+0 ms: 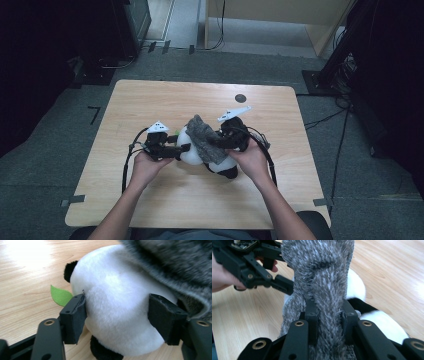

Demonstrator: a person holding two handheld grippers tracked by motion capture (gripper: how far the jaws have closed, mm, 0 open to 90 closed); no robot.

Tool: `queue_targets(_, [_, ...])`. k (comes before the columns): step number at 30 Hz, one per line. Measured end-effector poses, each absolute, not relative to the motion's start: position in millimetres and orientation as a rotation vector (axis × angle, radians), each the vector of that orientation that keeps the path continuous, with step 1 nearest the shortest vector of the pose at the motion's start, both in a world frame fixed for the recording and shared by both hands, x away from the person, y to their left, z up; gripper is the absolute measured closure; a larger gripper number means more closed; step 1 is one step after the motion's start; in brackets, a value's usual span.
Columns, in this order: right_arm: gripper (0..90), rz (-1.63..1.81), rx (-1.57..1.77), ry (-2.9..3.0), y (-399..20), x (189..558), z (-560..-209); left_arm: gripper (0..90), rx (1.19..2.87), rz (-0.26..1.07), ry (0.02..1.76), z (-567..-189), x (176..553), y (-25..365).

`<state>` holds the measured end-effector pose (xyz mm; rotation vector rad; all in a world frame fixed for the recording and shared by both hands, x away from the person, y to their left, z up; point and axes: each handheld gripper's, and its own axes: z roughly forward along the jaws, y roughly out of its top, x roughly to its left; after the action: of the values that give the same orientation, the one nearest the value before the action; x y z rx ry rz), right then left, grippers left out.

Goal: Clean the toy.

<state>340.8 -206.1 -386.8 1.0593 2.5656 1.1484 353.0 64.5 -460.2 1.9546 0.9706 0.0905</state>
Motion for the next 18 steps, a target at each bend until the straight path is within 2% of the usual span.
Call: queue_targets(18, [73.3, 1.186, 1.166, 2.435, -274.1, 311.2, -383.8, 33.3, 1.96, 0.082, 0.963, -460.9, 352.9, 66.5])
